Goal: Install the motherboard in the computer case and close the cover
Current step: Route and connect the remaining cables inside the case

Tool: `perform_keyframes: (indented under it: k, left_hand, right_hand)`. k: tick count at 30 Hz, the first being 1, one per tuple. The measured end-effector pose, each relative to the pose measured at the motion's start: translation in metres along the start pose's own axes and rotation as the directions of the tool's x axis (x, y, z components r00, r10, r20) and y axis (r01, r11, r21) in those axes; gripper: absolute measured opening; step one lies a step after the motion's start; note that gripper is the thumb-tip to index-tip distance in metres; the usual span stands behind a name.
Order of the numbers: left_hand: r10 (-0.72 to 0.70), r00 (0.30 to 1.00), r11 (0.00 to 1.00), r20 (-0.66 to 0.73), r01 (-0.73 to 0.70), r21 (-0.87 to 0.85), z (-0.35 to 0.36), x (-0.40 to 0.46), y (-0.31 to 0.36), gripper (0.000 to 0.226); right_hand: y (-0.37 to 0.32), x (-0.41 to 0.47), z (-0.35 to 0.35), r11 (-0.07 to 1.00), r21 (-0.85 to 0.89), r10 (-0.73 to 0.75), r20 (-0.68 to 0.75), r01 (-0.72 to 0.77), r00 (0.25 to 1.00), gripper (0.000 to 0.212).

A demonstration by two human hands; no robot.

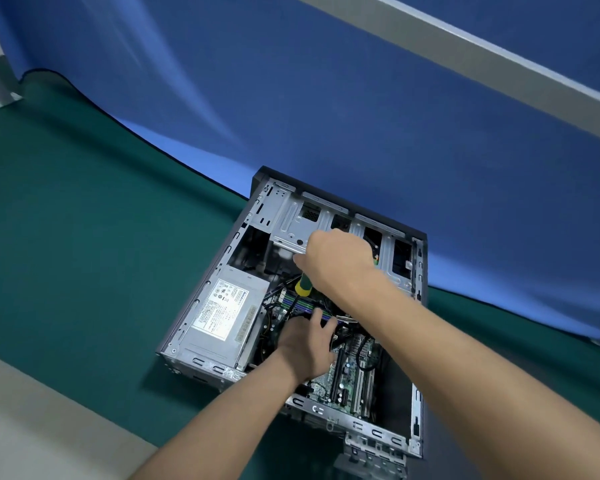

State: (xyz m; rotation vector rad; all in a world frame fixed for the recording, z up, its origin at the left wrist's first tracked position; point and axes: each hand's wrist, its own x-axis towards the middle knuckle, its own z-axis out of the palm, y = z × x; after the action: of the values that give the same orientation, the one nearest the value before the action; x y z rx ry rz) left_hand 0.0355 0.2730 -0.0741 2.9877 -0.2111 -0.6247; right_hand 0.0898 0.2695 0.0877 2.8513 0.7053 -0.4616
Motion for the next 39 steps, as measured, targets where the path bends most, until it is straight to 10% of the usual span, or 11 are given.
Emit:
perform_keyframes:
  k: [24, 28, 34, 39]
  left_hand:
    - [-0.002, 1.000, 1.000, 0.006, 0.002, -0.004, -0.004, -0.003, -0.001, 0.056]
    - [0.000, 1.000, 1.000, -0.007, 0.000, -0.015, -0.002, -0.003, -0.002, 0.059]
    - [-0.001, 1.000, 1.000, -0.005, 0.001, -0.017, -0.004, -0.003, -0.002, 0.050]
    - [0.022, 0.999, 0.998, -0.041, -0.024, -0.050, -0.003, -0.004, -0.002, 0.059]
  right_hand:
    - [-0.003, -0.006, -0.001, 0.997, 0.001, -0.071, 0.011, 0.071, 0.997, 0.009]
    - [-0.003, -0.005, -0.005, 0.974, 0.221, -0.088, 0.153, 0.052, 0.984, 0.021]
    - [-0.001, -0.007, 0.005, 0.994, 0.104, -0.014, -0.038, 0.018, 0.999, 0.031]
    - [0.005, -0.004, -0.004, 0.976, 0.215, -0.047, 0.140, 0.016, 0.989, 0.022]
